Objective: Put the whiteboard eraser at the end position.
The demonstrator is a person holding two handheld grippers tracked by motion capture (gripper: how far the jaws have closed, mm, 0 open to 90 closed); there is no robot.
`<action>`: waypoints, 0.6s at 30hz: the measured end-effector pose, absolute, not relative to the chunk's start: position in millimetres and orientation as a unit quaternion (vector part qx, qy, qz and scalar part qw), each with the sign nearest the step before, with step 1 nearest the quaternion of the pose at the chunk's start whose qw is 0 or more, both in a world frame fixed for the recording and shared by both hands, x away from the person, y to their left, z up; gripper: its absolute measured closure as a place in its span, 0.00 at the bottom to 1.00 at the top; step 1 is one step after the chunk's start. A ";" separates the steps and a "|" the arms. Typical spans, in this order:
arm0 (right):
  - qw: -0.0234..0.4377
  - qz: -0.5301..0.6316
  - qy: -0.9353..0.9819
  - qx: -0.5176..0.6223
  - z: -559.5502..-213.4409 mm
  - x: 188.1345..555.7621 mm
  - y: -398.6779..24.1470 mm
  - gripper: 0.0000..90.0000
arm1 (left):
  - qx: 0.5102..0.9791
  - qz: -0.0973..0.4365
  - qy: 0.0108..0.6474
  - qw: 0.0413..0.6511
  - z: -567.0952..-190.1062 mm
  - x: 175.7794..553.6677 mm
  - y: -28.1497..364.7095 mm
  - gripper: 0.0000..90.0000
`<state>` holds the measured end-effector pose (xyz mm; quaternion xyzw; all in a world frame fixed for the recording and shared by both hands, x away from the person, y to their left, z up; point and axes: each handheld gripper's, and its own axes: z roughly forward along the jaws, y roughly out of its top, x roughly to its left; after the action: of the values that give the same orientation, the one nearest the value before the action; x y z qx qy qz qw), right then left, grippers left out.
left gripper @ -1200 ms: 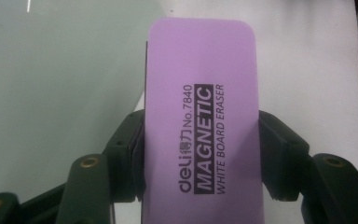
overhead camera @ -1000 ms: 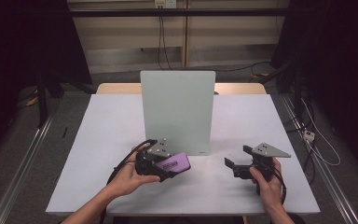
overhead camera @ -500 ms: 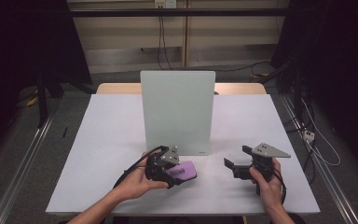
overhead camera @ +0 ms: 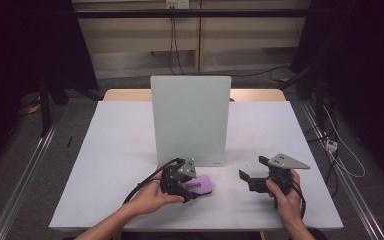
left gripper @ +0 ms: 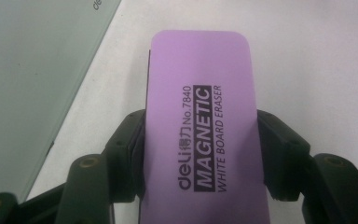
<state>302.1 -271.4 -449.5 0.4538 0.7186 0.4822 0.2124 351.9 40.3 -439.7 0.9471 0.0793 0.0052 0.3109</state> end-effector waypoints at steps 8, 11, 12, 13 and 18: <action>0.214 0.482 0.718 0.455 -449.5 302.3 -272.0 0.07 | 0.942 0.002 0.099 0.322 -443.4 355.0 43.2 0.37; 0.212 0.482 0.718 0.455 -449.7 302.6 -270.9 0.07 | 0.939 0.007 0.101 0.330 -444.1 353.7 43.2 0.28; 0.212 0.482 0.719 0.454 -449.6 302.4 -270.7 0.07 | 0.938 0.008 0.102 0.332 -443.9 353.5 43.2 0.25; 0.212 0.482 0.719 0.454 -449.5 302.3 -270.5 0.07 | 0.936 0.008 0.103 0.336 -443.4 353.3 43.4 0.23; 0.212 0.483 0.717 0.456 -449.4 301.7 -271.8 0.07 | 0.928 0.015 0.118 0.352 -440.3 353.7 46.6 0.11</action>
<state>301.7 -271.8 -449.4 0.4564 0.7168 0.4828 0.2118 353.7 46.6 -440.3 0.9283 0.1180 0.0154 0.3524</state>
